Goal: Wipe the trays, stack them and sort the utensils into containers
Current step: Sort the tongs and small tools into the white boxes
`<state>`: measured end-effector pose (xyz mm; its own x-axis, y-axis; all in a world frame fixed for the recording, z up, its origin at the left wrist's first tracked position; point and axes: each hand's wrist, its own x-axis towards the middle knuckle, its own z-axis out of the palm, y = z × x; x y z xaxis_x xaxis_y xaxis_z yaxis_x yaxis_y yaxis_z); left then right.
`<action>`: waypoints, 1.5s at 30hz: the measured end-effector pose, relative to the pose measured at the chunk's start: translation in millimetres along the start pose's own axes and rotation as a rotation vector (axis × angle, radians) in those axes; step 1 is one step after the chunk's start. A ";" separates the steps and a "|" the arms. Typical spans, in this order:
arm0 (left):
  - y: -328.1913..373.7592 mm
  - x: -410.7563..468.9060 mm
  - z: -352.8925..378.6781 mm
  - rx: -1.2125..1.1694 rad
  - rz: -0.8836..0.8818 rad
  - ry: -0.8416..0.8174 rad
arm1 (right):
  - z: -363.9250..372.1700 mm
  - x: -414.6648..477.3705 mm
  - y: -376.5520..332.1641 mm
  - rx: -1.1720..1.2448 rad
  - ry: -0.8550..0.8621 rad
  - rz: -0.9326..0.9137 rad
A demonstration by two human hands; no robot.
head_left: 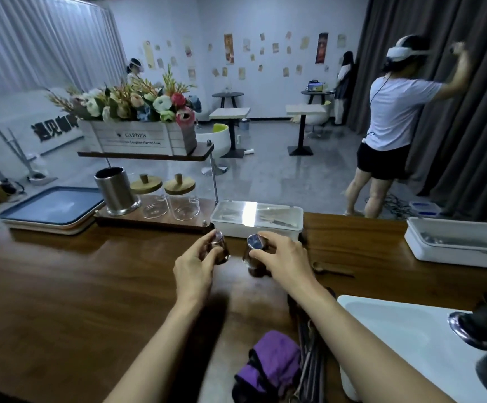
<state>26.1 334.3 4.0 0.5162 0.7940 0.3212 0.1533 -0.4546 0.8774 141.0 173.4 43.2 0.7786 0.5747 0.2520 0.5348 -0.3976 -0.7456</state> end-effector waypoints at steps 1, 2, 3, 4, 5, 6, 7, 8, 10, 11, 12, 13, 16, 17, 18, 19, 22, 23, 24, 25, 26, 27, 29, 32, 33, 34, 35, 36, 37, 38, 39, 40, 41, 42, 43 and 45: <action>4.9 -3.7 5.3 -0.028 0.003 -0.023 | -8.3 -6.5 1.2 -0.005 0.019 0.006; 10.7 -8.6 12.6 -0.054 0.015 -0.053 | -18.7 -14.8 3.5 -0.013 0.045 0.017; 16.3 -13.7 20.5 -0.077 0.038 -0.083 | -29.0 -23.2 5.9 -0.025 0.069 0.030; 21.5 -19.0 28.7 -0.097 0.066 -0.115 | -39.1 -32.1 8.7 -0.034 0.094 0.038; 26.9 -24.7 37.3 -0.113 0.091 -0.149 | -49.7 -41.9 12.0 -0.041 0.118 0.048; 33.1 -30.7 45.1 -0.129 0.107 -0.182 | -60.0 -52.0 15.9 -0.047 0.142 0.060; 39.5 -36.6 52.9 -0.153 0.121 -0.217 | -70.3 -62.6 19.4 -0.061 0.166 0.079; 45.1 -42.9 60.7 -0.175 0.141 -0.250 | -80.0 -73.6 23.2 -0.076 0.185 0.100; 54.4 -55.6 76.6 -0.194 0.181 -0.313 | -97.7 -95.9 31.6 -0.093 0.213 0.141; 59.6 -62.1 84.1 -0.205 0.187 -0.345 | -105.7 -107.0 36.7 -0.089 0.225 0.162; 64.7 -68.7 91.5 -0.217 0.186 -0.379 | -112.7 -118.1 42.8 -0.076 0.235 0.189; 70.4 -75.6 98.4 -0.231 0.183 -0.409 | -119.3 -128.9 48.0 -0.068 0.243 0.220; 89.3 -96.6 118.6 -0.251 0.200 -0.490 | -136.9 -154.8 61.7 -0.106 0.284 0.296; 95.9 -103.2 125.8 -0.251 0.213 -0.518 | -142.6 -161.6 66.5 -0.130 0.298 0.315; 102.0 -110.2 132.9 -0.250 0.225 -0.547 | -148.1 -168.5 70.6 -0.150 0.304 0.330; 106.3 -116.5 140.4 -0.245 0.237 -0.576 | -153.6 -175.4 72.6 -0.174 0.305 0.349; 117.3 -132.5 161.5 -0.202 0.276 -0.652 | -167.1 -196.0 80.5 -0.244 0.325 0.371; 119.7 -137.3 167.9 -0.184 0.280 -0.672 | -170.5 -203.0 82.6 -0.253 0.333 0.373; 122.0 -142.1 173.5 -0.171 0.285 -0.692 | -172.6 -209.3 84.7 -0.257 0.340 0.370; 123.5 -146.5 178.1 -0.164 0.289 -0.713 | -173.1 -215.4 86.9 -0.267 0.344 0.361; 124.5 -150.8 181.9 -0.164 0.291 -0.734 | -172.6 -220.4 90.5 -0.276 0.349 0.346; 124.9 -154.5 184.9 -0.170 0.288 -0.754 | -171.8 -224.8 92.6 -0.280 0.348 0.330; 124.3 -158.0 189.0 -0.169 0.280 -0.790 | -169.2 -230.2 93.3 -0.272 0.355 0.325; 126.1 -153.6 193.1 -0.133 0.331 -0.848 | -166.9 -231.2 90.6 -0.293 0.377 0.344; 127.1 -151.0 194.8 -0.121 0.358 -0.876 | -165.5 -230.1 88.8 -0.306 0.381 0.358; 128.5 -148.6 196.4 -0.111 0.386 -0.905 | -164.4 -228.6 87.0 -0.314 0.393 0.371; 129.3 -146.5 197.4 -0.100 0.414 -0.929 | -162.9 -227.0 84.5 -0.322 0.404 0.385; 129.7 -144.5 197.7 -0.088 0.442 -0.950 | -160.8 -226.2 82.1 -0.334 0.421 0.402; 130.0 -142.0 198.3 -0.082 0.470 -0.966 | -158.3 -225.5 79.2 -0.348 0.437 0.420; 129.5 -138.8 199.1 -0.079 0.499 -0.981 | -155.0 -225.0 76.1 -0.367 0.450 0.438; 128.9 -135.9 199.5 -0.077 0.529 -0.997 | -152.1 -224.4 72.4 -0.390 0.458 0.452; 128.7 -132.9 199.9 -0.072 0.558 -1.006 | -149.3 -223.2 69.5 -0.412 0.466 0.465; 128.2 -130.5 200.1 -0.069 0.582 -1.010 | -147.1 -222.2 67.0 -0.427 0.479 0.475; 127.4 -128.5 200.4 -0.068 0.598 -1.011 | -144.6 -221.5 65.4 -0.435 0.494 0.486; 126.2 -127.1 200.7 -0.070 0.607 -1.011 | -142.4 -221.1 63.7 -0.437 0.508 0.499; 123.1 -125.1 200.9 -0.072 0.610 -1.015 | -138.4 -220.4 60.5 -0.452 0.518 0.528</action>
<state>149.7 97.9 0.2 0.9247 -0.2443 0.2919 -0.3806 -0.5972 0.7060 47.2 -76.4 27.9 0.9544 -0.1198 0.2735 0.0548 -0.8300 -0.5550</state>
